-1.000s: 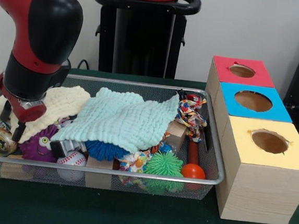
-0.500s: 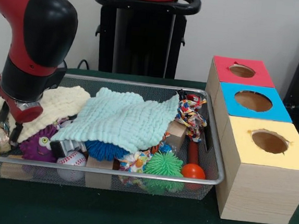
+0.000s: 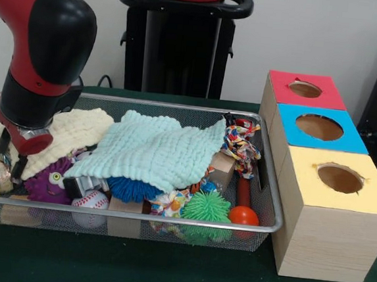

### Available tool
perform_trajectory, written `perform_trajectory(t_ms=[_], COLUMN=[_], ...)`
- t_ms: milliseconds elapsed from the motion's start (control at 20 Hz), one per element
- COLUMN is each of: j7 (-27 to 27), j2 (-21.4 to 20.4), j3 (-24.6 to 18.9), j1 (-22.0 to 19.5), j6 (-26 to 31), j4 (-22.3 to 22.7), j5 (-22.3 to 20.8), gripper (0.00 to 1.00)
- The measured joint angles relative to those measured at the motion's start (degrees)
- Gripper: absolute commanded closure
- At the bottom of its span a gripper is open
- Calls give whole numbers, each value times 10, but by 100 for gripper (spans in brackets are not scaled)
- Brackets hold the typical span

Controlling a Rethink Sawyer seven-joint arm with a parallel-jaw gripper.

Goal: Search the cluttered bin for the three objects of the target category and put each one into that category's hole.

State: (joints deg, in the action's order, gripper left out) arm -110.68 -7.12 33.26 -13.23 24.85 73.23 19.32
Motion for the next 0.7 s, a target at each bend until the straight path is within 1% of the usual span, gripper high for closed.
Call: perform_trajectory(t_ms=[700], j7=[0], j2=[3], j3=[1], j1=[0], j6=[1], j4=[-5], j5=[0], gripper=[0])
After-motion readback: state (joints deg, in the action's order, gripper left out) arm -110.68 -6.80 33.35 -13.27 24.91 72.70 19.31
